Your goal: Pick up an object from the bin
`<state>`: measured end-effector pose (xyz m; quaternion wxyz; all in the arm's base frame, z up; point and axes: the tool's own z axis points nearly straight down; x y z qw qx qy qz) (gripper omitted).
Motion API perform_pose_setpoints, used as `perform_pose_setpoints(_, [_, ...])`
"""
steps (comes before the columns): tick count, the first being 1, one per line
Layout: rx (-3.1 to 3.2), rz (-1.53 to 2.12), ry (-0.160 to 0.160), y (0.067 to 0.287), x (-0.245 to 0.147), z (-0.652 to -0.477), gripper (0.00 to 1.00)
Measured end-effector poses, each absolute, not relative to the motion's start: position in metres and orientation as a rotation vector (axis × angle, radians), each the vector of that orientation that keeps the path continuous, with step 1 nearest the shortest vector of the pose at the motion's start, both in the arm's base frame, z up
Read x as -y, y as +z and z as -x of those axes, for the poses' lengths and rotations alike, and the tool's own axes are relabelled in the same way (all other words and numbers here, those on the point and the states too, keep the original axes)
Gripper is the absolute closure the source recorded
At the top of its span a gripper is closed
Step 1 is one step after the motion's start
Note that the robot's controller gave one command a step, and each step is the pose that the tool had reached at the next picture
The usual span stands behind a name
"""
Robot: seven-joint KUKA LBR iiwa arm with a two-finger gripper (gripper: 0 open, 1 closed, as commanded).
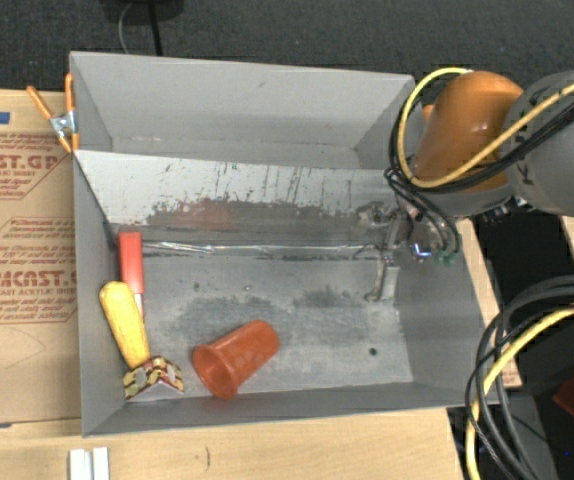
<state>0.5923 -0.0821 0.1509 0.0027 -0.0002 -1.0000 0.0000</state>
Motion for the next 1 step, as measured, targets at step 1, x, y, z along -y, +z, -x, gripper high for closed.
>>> perform_pose_setpoints(1, [3.144,-0.001,0.001,0.1559,0.0819,-0.594,0.0])
